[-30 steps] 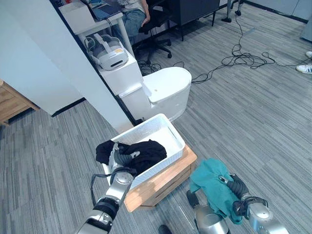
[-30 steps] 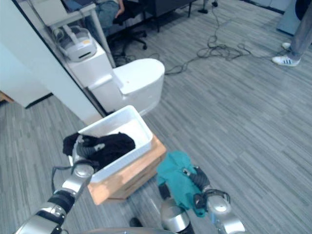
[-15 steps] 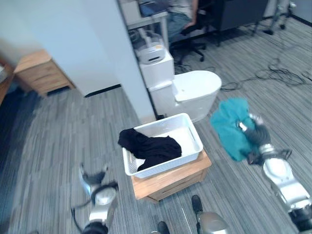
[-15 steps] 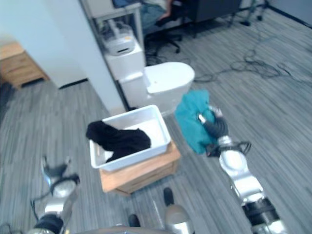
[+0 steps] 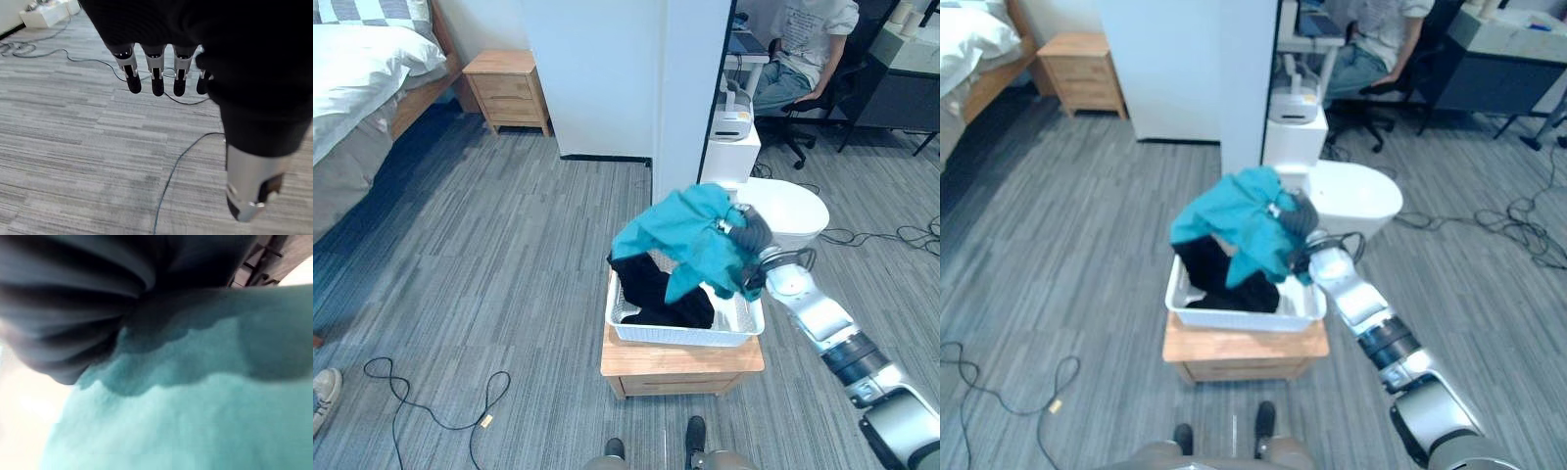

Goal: Tidy up the quilt and then pick up the clothes from the bed and put them into the laundry hamper.

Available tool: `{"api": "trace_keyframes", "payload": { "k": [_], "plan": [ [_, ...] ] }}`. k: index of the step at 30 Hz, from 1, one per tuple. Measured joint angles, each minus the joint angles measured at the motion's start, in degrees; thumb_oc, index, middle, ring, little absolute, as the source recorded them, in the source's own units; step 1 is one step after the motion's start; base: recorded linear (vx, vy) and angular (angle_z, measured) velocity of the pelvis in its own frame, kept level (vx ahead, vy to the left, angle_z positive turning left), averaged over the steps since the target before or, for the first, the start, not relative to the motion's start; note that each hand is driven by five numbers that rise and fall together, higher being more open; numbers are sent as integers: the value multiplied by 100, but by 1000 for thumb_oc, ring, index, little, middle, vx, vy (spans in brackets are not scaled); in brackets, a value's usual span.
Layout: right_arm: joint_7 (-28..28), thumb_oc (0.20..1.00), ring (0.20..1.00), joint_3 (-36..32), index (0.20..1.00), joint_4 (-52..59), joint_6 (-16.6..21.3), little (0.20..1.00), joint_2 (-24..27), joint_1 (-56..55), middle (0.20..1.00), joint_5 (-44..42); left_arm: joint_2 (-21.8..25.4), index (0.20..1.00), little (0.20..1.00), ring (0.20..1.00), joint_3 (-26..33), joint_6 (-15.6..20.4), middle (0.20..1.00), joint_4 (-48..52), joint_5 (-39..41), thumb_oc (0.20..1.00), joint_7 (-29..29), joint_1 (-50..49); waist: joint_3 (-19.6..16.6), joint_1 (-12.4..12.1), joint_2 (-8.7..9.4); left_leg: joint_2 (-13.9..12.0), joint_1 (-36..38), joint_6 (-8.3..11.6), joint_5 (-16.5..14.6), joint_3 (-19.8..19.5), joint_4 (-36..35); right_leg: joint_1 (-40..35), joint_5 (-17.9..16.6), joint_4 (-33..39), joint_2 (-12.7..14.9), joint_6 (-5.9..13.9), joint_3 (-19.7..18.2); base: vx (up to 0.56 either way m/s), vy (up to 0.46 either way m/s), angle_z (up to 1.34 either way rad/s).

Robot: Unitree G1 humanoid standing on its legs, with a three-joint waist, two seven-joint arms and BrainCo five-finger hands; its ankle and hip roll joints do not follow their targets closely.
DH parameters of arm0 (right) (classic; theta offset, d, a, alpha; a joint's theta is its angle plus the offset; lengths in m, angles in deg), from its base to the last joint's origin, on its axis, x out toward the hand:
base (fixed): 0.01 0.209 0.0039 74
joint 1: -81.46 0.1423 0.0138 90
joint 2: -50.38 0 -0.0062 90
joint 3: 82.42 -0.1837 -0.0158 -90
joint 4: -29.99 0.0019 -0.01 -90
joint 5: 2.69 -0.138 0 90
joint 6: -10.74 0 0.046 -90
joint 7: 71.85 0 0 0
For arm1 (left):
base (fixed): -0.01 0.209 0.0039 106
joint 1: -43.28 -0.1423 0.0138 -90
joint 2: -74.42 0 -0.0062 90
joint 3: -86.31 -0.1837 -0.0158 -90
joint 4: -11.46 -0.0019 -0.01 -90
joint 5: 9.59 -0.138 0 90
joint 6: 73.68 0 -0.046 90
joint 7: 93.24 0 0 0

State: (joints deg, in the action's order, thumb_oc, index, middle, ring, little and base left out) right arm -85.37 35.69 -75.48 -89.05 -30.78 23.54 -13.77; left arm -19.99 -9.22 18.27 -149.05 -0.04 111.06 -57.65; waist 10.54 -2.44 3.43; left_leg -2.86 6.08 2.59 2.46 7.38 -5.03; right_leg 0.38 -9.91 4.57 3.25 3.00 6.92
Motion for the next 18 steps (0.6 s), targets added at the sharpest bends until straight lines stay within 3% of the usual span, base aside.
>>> {"api": "trace_keyframes", "payload": {
  "k": [1,3,8,13,14,15,16,18],
  "plan": [
    [3,200,200,82,200,-314,-174,200,-159,76,200,0,-29,1000,1000,1000,-369,16,1000,203,-199,1000,-106,127,0,-17,5,12,-17,-10,8,-14,0,10,-9,0,24,14,22,-11,44,9],
    [6,200,200,233,200,-521,-369,200,-257,138,200,157,-54,1000,1000,1000,-563,49,1000,354,-183,1000,-171,402,0,-139,7,18,-90,-23,29,-29,1,58,-11,0,35,17,61,-13,47,10],
    [-21,200,200,714,200,-940,-852,200,-567,405,200,530,-25,1000,1000,1000,-602,53,1000,455,-127,1000,-166,709,54,-259,-49,0,-190,17,86,-57,15,148,-17,1,9,25,99,7,4,3],
    [-219,200,200,878,200,-1531,-1062,200,-699,828,200,667,52,1000,1000,1000,-639,-39,1000,457,-68,1000,-156,965,447,-478,-59,-56,-402,71,193,-200,38,273,-22,0,-16,33,284,-55,-93,17],
    [-294,413,413,877,413,-1623,-1063,413,-700,973,413,671,114,1000,1000,1000,-640,-92,1000,456,-68,1000,-157,999,582,-508,-38,-74,-469,98,209,-247,38,315,-23,0,-26,34,334,-95,-56,17],
    [-366,802,802,875,802,-1728,-1065,802,-687,1079,802,672,158,1000,1000,1000,-642,-130,1000,452,-68,1000,-158,1015,621,-538,-30,-87,-579,130,233,-301,38,413,-24,0,-40,34,378,-81,-30,20],
    [-436,1000,1000,870,1000,-1746,-1066,1000,-651,1115,1000,672,181,1000,1000,1000,-639,-146,1000,437,-67,1000,-158,1039,658,-558,-31,-73,-606,140,251,-323,37,455,-24,-1,-49,34,395,-54,-2,20],
    [-615,1000,1000,872,1000,-1828,-1034,1000,-603,1232,1000,667,247,1000,1000,1000,-640,-189,1000,420,-67,1000,-159,1025,849,-591,-53,-107,-645,127,305,-374,38,457,-27,0,-73,35,483,-11,22,16]
  ]
}}
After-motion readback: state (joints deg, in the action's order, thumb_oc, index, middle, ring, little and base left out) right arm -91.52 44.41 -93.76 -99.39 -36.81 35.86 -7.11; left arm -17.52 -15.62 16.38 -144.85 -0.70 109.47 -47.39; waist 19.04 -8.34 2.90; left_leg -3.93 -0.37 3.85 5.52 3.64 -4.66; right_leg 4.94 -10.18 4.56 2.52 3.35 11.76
